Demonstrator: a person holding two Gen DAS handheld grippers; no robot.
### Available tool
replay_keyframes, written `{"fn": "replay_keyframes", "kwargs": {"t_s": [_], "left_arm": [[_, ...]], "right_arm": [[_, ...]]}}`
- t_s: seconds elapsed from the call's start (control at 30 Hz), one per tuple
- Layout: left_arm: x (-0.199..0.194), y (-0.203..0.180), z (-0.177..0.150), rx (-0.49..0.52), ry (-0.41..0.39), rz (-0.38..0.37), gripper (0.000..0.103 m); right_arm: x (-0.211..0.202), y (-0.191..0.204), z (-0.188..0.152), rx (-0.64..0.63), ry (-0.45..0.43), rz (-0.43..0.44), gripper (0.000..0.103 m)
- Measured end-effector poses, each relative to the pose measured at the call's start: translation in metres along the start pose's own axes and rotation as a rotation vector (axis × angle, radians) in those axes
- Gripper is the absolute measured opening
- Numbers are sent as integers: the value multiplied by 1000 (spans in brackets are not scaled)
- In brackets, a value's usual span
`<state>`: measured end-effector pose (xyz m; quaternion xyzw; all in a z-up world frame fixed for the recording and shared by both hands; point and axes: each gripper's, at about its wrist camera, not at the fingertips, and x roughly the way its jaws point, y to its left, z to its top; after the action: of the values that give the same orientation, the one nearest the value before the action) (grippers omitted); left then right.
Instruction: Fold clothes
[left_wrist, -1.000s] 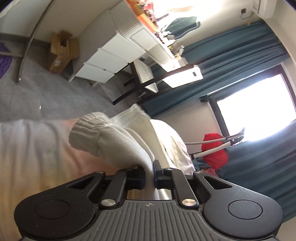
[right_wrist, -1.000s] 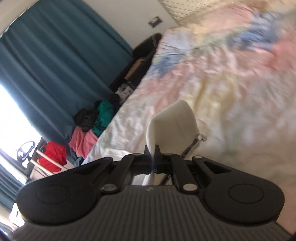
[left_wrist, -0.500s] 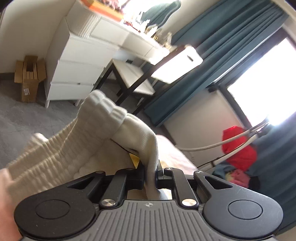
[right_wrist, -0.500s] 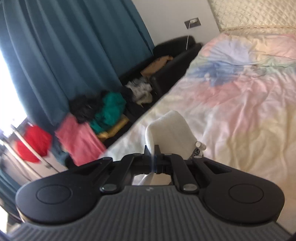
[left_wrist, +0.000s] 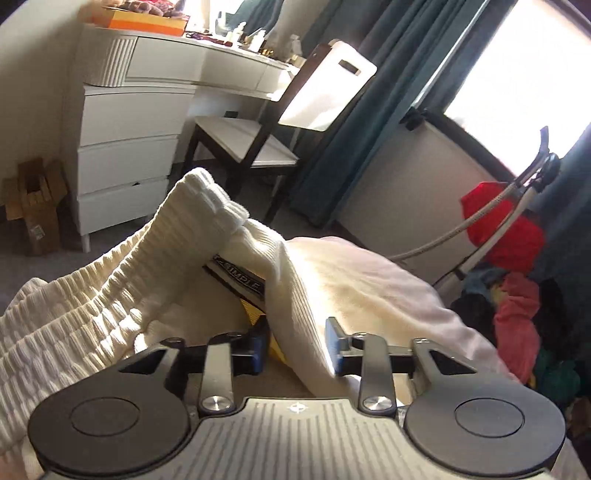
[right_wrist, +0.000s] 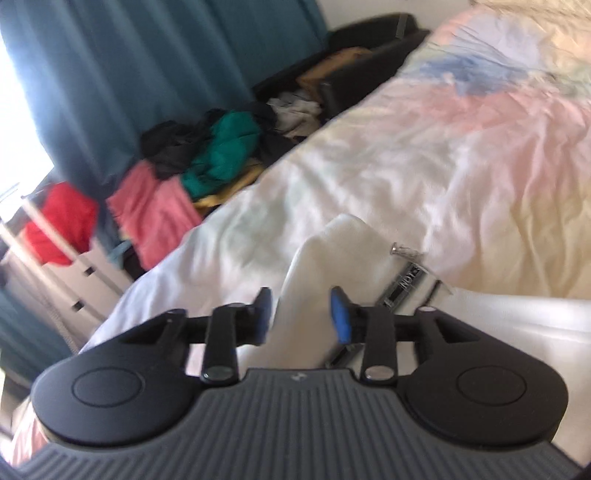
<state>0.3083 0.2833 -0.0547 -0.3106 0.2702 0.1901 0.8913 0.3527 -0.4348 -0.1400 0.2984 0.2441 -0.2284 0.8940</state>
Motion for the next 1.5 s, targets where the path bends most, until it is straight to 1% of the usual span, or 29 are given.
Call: {"fn": "replay_keyframes", "kwargs": {"t_s": [0.07, 0.1, 0.13, 0.2, 0.27, 0.33, 0.37, 0.43, 0.5, 0.53, 0.63, 0.7, 0.73, 0.8, 0.87, 0.93, 0.97, 1.03, 1.1, 1.13, 1.17, 1.2, 1.27, 1.3, 1.37, 1.43, 1.5], "left_arm": [[-27, 6, -4, -20, -3, -68, 74], [-40, 9, -7, -30, -5, -101, 76], [-54, 12, -13, -21, -5, -113, 77], [-83, 19, -26, -6, -6, -138, 81], [-108, 36, -47, -33, 20, -171, 82], [-134, 53, -67, -61, 46, -202, 84], [-145, 66, -79, -107, 54, -208, 87], [-158, 92, -100, -208, 82, -218, 88], [-157, 114, -115, -307, 155, -228, 86], [-153, 121, -117, -348, 195, -237, 86], [-140, 133, -121, -434, 212, -275, 87], [-131, 141, -124, -492, 222, -301, 87], [-126, 145, -125, -520, 227, -313, 87], [-110, 148, -128, -552, 222, -319, 87], [-94, 151, -130, -583, 216, -324, 87], [-84, 147, -123, -547, 171, -330, 87], [-80, 145, -120, -529, 149, -332, 84], [-67, 143, -113, -501, 118, -311, 75], [-55, 151, -110, -536, 93, -289, 55], [-48, 157, -108, -564, 84, -282, 50], [-42, 163, -107, -592, 75, -276, 39], [-38, 166, -107, -602, 60, -274, 30], [-35, 168, -108, -583, 31, -269, 16], [-38, 167, -108, -579, 23, -263, 12], [-44, 166, -103, -558, 10, -249, 8], [-55, 164, -91, -498, -12, -252, 8], [-73, 161, -78, -466, -11, -255, 7]], "right_arm": [[-27, -4, -9, -32, 5, 39, 56], [-42, -7, -14, -29, 8, 59, 58], [-56, -11, -19, -22, 15, 82, 62], [-83, -24, -27, 32, 55, 160, 62], [-104, -42, -37, 108, 115, 239, 62], [-120, -62, -53, 184, 174, 290, 63], [-127, -73, -62, 225, 199, 311, 63], [-135, -95, -80, 315, 262, 349, 63], [-134, -111, -96, 397, 361, 384, 63], [-133, -114, -102, 418, 408, 419, 63], [-128, -111, -114, 412, 485, 482, 63], [-121, -105, -118, 406, 493, 462, 63], [-117, -103, -120, 413, 492, 470, 63], [-105, -99, -126, 427, 501, 469, 63], [-92, -97, -131, 433, 495, 450, 61], [-82, -98, -129, 456, 433, 451, 60], [-79, -98, -126, 468, 392, 450, 60], [-70, -99, -117, 471, 309, 426, 59], [-59, -101, -108, 471, 234, 387, 58], [-52, -105, -104, 478, 206, 371, 53], [-45, -108, -100, 485, 179, 355, 48], [-39, -112, -97, 491, 158, 344, 44], [-29, -118, -90, 493, 150, 348, 30], [-30, -118, -87, 486, 149, 348, 26], [-34, -118, -80, 471, 147, 348, 17], [-37, -117, -73, 456, 145, 348, 14], [-42, -117, -67, 439, 143, 348, 12]]}}
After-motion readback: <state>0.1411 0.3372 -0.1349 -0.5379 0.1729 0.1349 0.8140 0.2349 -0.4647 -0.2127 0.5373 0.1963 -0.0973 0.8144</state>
